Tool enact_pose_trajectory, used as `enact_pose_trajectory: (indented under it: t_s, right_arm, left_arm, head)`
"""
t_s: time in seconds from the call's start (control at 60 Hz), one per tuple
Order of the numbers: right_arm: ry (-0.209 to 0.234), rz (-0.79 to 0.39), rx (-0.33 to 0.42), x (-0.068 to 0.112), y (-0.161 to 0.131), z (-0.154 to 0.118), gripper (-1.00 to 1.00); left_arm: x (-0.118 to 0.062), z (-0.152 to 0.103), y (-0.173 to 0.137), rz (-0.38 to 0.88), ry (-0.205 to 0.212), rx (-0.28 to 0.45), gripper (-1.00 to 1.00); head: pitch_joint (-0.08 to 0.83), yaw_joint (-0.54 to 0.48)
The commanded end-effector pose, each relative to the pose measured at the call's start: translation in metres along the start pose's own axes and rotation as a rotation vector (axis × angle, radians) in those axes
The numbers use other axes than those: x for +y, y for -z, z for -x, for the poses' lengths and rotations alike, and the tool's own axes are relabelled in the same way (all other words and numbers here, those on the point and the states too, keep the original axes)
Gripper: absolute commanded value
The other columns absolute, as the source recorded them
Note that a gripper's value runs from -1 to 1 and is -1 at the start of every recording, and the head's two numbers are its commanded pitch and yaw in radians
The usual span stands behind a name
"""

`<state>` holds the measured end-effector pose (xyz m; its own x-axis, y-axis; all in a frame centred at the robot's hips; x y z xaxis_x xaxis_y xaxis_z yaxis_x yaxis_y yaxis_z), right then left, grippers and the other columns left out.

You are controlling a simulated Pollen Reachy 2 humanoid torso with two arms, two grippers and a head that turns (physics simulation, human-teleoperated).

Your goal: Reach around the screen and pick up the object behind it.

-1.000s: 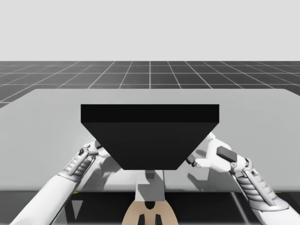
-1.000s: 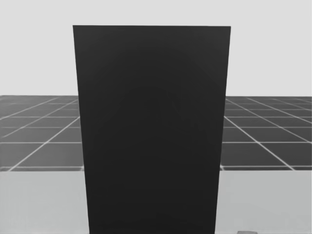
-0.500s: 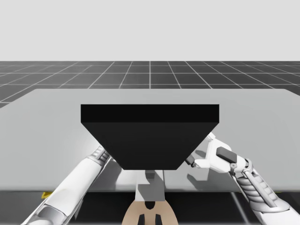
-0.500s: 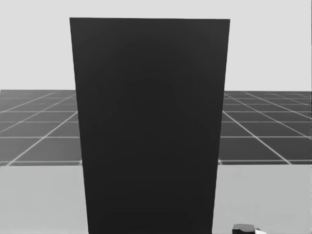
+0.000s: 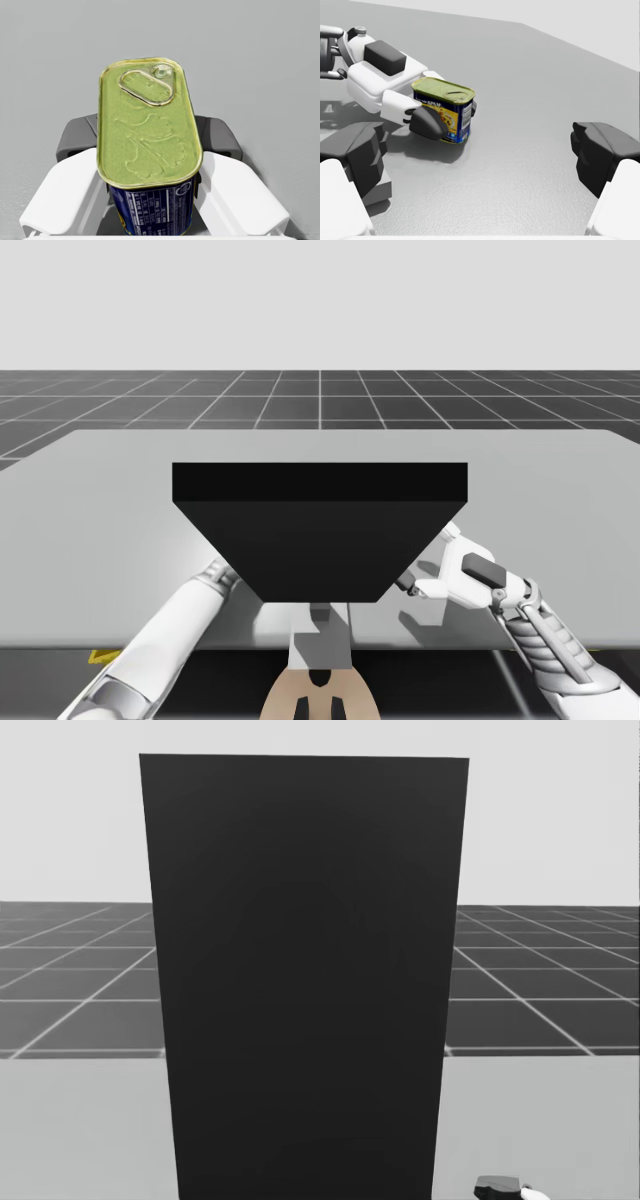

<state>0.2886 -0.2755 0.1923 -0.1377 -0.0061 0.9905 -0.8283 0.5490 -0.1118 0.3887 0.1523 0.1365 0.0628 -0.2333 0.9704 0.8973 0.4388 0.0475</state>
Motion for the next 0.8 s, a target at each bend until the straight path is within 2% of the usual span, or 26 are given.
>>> enact_pose_trajectory:
  t_s: [0.017, 0.133, 0.233, 0.383, 0.483, 0.633, 0.8]
  right_arm:
    - [0.0, 0.004, -0.002, -0.001, 0.0, -0.001, -1.0]
    - [-0.002, 0.004, -0.003, -0.001, 0.0, -0.001, -1.0]
    - [-0.002, 0.005, 0.0, -0.001, 0.0, 0.0, -1.0]
    - [-0.002, 0.01, -0.001, -0.003, -0.001, -0.001, -1.0]
    - [-0.003, 0.011, -0.003, -0.003, -0.001, -0.001, -1.0]
    - [-0.005, 0.013, -0.007, -0.004, -0.002, -0.001, -1.0]
    - [-0.007, 0.027, -0.016, -0.005, -0.002, -0.002, -1.0]
  left_arm:
    - [0.019, 0.004, -0.041, -0.092, 0.002, 0.021, 1.0]
    - [0.031, 0.009, -0.087, -0.17, -0.008, -0.003, 1.0]
    - [0.037, 0.004, -0.122, -0.229, 0.009, -0.024, 1.0]
    - [0.049, -0.008, -0.158, -0.313, 0.035, -0.04, 1.0]
    - [0.061, -0.025, -0.179, -0.374, 0.044, -0.081, 1.0]
    - [0.076, -0.055, -0.197, -0.432, 0.082, -0.112, 1.0]
    - [0.092, -0.098, -0.208, -0.493, 0.147, -0.145, 1.0]
  head:
    - [0.094, -0.03]
    - [0.092, -0.03]
    - [0.091, -0.03]
    - [0.09, -0.03]
    - [0.088, -0.04]
    - [0.085, -0.04]
    - [0.084, -0.04]
